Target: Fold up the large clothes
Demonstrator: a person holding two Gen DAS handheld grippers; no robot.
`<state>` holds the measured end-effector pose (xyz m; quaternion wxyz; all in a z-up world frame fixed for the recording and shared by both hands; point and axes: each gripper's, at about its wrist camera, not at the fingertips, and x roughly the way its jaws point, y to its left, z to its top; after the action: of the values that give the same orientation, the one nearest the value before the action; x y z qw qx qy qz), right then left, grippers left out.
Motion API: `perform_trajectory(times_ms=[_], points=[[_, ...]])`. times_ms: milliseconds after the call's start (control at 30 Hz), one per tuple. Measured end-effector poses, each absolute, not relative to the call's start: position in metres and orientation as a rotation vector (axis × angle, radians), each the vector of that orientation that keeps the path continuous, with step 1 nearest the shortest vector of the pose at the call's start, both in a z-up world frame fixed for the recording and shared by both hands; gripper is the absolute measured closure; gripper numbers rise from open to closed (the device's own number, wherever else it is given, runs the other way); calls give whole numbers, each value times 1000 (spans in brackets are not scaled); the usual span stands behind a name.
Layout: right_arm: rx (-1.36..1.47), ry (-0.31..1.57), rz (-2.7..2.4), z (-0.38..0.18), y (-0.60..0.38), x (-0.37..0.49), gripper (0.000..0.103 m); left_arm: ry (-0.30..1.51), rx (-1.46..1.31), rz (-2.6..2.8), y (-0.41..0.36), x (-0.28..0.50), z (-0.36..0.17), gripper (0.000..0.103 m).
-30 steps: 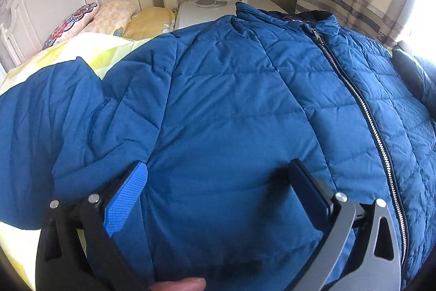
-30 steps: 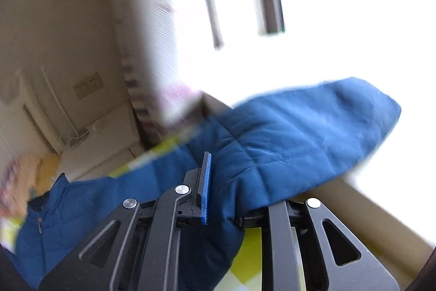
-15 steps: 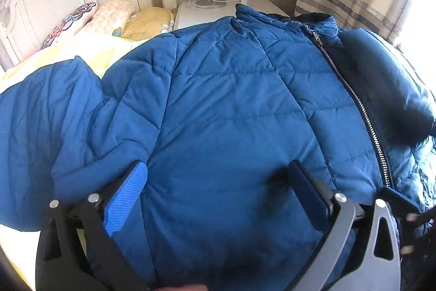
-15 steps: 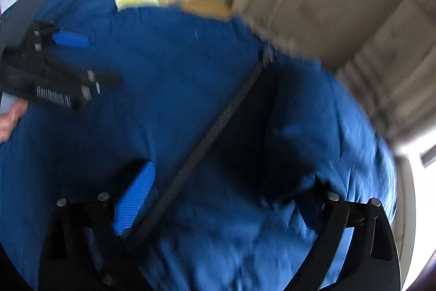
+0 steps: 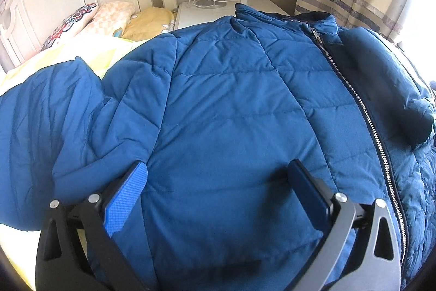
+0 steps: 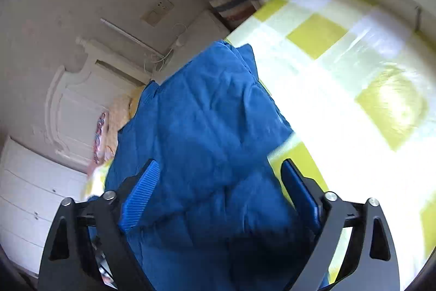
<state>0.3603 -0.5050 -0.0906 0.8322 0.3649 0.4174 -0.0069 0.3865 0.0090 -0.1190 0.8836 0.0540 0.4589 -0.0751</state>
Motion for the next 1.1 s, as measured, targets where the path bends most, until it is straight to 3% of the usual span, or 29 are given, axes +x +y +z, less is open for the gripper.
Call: perform_trajectory(times_ms=[100, 133, 233, 400, 433, 467, 533, 767, 900, 967, 1100], points=[[608, 755, -99, -64, -481, 371, 58, 955, 111, -157, 9, 387, -119, 2], [514, 702, -99, -47, -462, 375, 74, 955, 110, -157, 9, 387, -119, 2], [250, 604, 6, -8, -377, 379, 78, 955, 109, -158, 9, 387, -119, 2], [-99, 739, 319, -26, -221, 396, 75, 954, 103, -161, 9, 387, -119, 2], [-115, 781, 390, -34, -201, 397, 62, 953, 100, -162, 10, 387, -119, 2], [-125, 814, 437, -40, -186, 399, 37, 952, 95, -164, 10, 387, -119, 2], [-130, 798, 449, -37, -177, 395, 16, 950, 88, -168, 12, 385, -119, 2], [66, 600, 143, 3, -306, 353, 15, 948, 81, -172, 13, 384, -120, 2], [93, 769, -130, -52, -366, 383, 29, 947, 74, -175, 14, 384, -120, 2], [67, 855, -172, -89, -367, 400, 31, 947, 78, -173, 13, 384, -120, 2], [69, 870, -194, -98, -359, 419, 32, 943, 72, -175, 15, 383, -119, 2]])
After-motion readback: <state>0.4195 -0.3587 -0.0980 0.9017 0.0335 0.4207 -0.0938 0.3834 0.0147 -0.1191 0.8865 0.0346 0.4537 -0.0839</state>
